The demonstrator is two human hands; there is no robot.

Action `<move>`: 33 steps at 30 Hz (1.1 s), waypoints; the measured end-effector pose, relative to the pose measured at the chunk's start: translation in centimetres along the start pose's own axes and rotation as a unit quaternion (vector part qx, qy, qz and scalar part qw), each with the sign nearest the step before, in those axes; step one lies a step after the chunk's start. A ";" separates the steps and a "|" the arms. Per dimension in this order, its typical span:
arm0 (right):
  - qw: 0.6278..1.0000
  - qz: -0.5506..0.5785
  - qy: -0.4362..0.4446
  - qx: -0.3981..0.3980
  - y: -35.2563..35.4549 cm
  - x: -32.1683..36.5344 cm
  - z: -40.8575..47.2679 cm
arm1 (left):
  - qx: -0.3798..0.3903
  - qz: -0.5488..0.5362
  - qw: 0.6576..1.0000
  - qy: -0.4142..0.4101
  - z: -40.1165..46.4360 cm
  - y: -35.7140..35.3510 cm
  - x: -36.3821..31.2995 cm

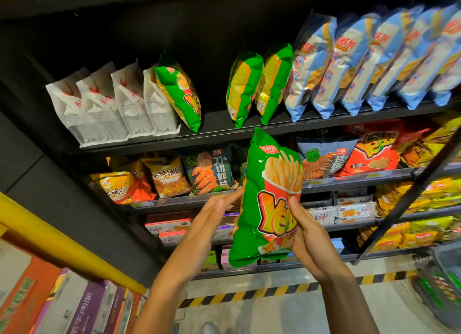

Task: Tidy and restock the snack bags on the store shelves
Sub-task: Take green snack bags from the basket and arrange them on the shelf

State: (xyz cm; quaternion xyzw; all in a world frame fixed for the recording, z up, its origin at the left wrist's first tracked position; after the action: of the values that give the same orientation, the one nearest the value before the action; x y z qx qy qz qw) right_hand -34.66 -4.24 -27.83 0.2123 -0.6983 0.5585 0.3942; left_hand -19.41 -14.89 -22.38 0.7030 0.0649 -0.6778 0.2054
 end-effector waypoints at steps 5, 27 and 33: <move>0.995 -0.092 0.047 -0.007 -0.3 1.4 -0.4 | 0.044 0.077 0.995 0.039 0.7 0.0 0.2; 0.954 -0.277 0.089 0.077 -4.9 2.7 -0.9 | -0.183 -0.068 0.981 -0.006 0.4 1.7 1.3; 0.963 -0.260 0.060 -0.026 -2.1 2.9 -0.8 | -0.035 -0.014 0.998 -0.048 -0.3 1.3 -0.2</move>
State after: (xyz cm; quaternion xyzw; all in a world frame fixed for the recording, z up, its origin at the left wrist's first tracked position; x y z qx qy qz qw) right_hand -34.59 -3.63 -24.18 0.3423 -0.6087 0.4298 0.5723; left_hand -18.70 -15.88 -21.91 0.6613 0.0884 -0.7107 0.2230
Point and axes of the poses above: each hand's wrist, its own z-axis towards the middle knuckle, its own y-axis out of the back of the hand, x = y × z, the point moved 6 cm from there along z, towards the middle knuckle, and after that the axes turned 11 degrees about x, right-handed, at the moved point
